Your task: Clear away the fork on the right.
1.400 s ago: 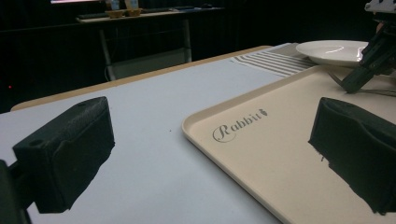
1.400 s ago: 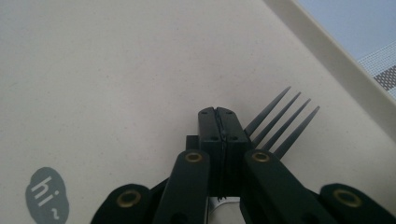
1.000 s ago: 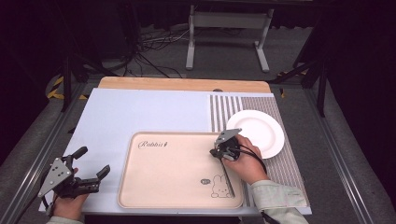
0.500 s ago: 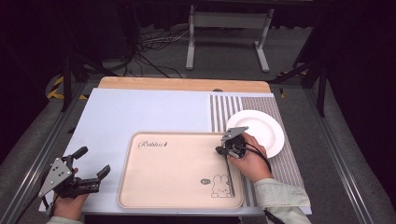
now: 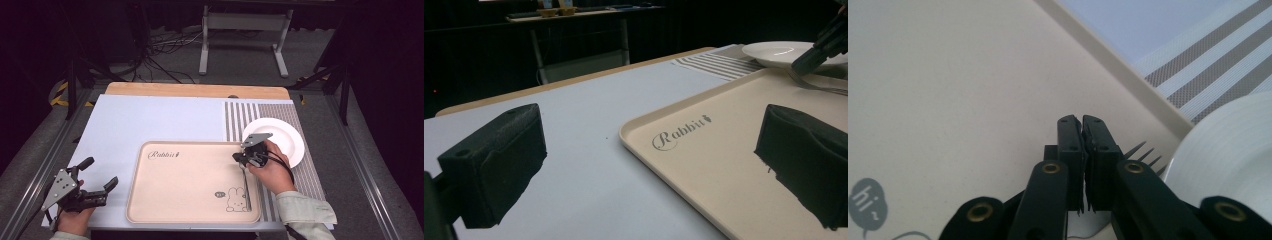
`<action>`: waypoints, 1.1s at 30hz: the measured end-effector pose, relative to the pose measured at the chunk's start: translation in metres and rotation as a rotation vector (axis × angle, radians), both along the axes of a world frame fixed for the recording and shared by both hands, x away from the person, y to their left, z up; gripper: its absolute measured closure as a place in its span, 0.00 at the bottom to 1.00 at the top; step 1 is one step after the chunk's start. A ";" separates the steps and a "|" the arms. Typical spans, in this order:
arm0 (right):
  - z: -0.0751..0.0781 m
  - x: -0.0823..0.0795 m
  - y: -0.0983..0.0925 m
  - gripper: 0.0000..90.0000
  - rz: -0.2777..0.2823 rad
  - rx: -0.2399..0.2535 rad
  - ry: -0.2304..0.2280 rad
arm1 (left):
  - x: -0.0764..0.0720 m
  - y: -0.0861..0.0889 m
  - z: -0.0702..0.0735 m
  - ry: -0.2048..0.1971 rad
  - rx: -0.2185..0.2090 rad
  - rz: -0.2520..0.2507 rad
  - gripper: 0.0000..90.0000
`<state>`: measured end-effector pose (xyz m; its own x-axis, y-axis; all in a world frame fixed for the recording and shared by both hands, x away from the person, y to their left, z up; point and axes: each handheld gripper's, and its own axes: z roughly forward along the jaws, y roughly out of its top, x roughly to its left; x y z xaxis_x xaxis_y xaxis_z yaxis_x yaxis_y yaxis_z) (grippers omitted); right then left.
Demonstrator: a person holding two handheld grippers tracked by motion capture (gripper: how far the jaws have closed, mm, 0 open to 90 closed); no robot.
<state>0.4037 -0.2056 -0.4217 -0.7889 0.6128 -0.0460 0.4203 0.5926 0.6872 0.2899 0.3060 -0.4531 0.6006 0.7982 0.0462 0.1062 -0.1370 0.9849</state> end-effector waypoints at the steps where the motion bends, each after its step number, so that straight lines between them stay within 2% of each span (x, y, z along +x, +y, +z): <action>1: 0.004 -0.001 -0.001 0.94 -0.001 0.011 -0.011 | 0.000 0.000 0.000 0.000 0.000 0.000 0.01; 4: 0.016 -0.006 -0.003 0.82 -0.003 0.050 -0.037 | 0.000 0.000 0.000 -0.001 -0.002 0.000 0.01; 6: 0.023 -0.009 -0.004 0.61 -0.004 0.092 -0.049 | -0.001 0.000 0.000 0.000 0.000 0.000 0.01; 7: 0.023 -0.009 -0.004 0.61 -0.004 0.092 -0.049 | -0.001 0.000 0.000 0.000 0.000 0.000 0.01; 8: 0.025 -0.011 -0.004 0.45 -0.002 0.119 -0.060 | -0.001 0.000 0.000 0.000 -0.001 0.001 0.01; 9: 0.030 -0.013 -0.004 0.29 0.005 0.176 -0.073 | -0.001 0.000 0.000 0.000 -0.002 0.001 0.01; 10: 0.030 -0.013 -0.004 0.29 0.005 0.176 -0.073 | -0.001 0.000 0.000 0.001 -0.001 0.001 0.01; 12: 0.036 -0.016 -0.005 0.19 0.028 0.182 -0.108 | -0.001 -0.001 0.000 0.002 0.001 0.002 0.01; 16: 0.046 -0.022 -0.011 0.17 0.048 0.197 -0.151 | -0.001 0.000 0.000 0.001 -0.001 0.002 0.01; 20: 0.054 -0.029 -0.022 0.15 0.040 0.210 -0.193 | -0.001 0.000 0.000 0.000 0.002 0.002 0.01; 23: 0.057 -0.032 -0.027 0.15 0.038 0.217 -0.206 | -0.001 -0.001 0.000 -0.002 0.000 0.003 0.01; 26: 0.059 -0.038 -0.038 0.15 0.023 0.219 -0.241 | -0.001 -0.001 0.000 0.000 0.002 0.003 0.01; 33: 0.057 -0.049 -0.062 0.14 -0.006 0.307 -0.291 | -0.001 -0.002 0.001 0.002 0.005 0.004 0.01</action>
